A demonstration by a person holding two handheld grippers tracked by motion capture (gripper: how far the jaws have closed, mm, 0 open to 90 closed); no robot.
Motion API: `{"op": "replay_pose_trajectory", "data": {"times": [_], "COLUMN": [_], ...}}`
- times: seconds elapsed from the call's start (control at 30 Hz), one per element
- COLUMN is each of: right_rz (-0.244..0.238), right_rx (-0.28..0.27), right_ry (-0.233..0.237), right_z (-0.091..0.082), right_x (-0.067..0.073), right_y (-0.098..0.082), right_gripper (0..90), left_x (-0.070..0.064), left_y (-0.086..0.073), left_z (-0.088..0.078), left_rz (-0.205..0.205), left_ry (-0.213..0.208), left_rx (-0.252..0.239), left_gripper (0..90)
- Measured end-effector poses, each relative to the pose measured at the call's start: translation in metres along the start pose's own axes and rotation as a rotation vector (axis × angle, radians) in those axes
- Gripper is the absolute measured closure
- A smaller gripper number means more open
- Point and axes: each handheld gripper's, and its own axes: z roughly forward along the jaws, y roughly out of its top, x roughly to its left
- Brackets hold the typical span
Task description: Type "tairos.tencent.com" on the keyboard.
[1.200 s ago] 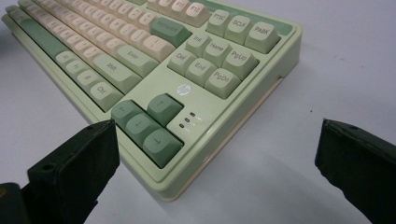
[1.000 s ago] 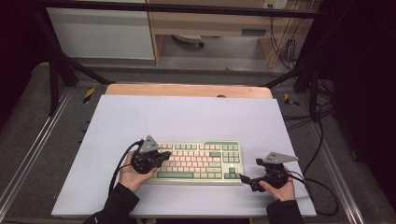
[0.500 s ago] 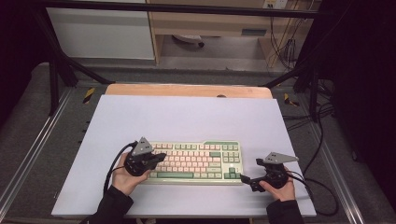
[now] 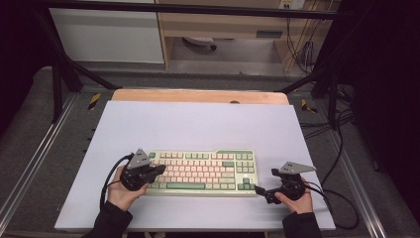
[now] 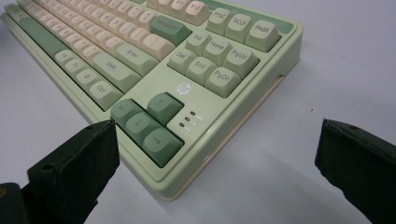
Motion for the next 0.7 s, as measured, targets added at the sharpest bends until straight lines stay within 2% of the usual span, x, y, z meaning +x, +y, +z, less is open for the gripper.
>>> {"op": "replay_pose_trajectory", "data": {"times": [0.33, 0.7], "right_rz": [-0.003, -0.001], "right_rx": [0.002, 0.000], "right_ry": [0.001, 0.001], "right_z": [0.000, 0.000], "right_x": [0.000, 0.000], "right_y": [0.000, 0.000], "right_gripper": [0.4, 0.5], "left_x": [0.008, 0.012], "left_y": [-0.012, -0.017], "left_z": [-0.001, 0.003], "left_rz": [-0.026, -0.030], "left_ry": [0.011, 0.022], "left_rx": [0.010, 0.024], "left_gripper": [89.9, 89.9]}}
